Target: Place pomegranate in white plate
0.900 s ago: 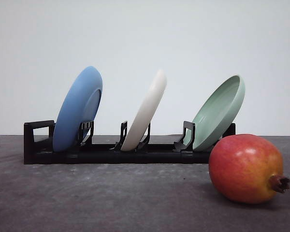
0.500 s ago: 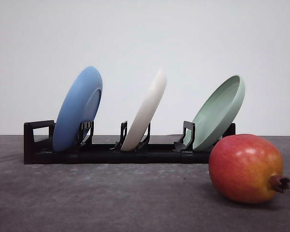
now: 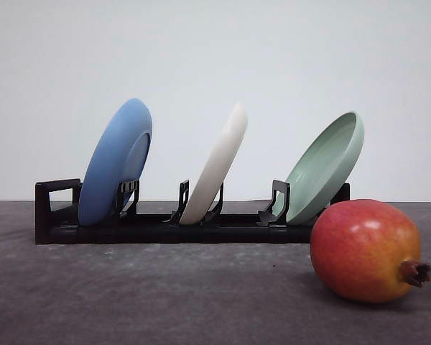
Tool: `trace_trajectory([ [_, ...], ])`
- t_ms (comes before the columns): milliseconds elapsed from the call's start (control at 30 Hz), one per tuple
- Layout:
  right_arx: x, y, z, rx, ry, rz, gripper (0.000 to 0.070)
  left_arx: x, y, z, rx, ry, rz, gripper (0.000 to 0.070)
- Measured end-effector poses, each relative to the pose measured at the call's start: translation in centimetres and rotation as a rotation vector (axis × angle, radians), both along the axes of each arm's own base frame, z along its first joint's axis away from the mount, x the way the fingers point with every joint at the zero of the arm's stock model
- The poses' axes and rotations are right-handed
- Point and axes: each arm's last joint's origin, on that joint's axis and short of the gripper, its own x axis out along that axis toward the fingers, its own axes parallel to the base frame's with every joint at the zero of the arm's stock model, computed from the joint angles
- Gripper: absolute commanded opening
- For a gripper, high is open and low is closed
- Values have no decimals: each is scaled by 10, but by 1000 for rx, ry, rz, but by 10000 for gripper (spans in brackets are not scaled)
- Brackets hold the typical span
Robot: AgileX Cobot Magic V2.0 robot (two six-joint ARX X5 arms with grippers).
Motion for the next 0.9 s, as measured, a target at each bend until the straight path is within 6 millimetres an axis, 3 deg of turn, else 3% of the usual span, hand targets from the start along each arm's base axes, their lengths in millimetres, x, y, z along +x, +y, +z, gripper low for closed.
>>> trace_trajectory([
  [133, 0, 1, 16, -44, 79, 28, 6, 2, -1, 25, 96, 114, -52, 3],
  [267, 11, 2, 23, -83, 159, 90, 7, 15, -4, 37, 145, 218, -153, 3],
  [567, 39, 13, 25, -172, 237, 238, 7, 49, -16, 36, 207, 351, -337, 3],
  [900, 49, 39, 22, -262, 226, 433, 8, 60, -43, 36, 306, 291, -551, 3],
])
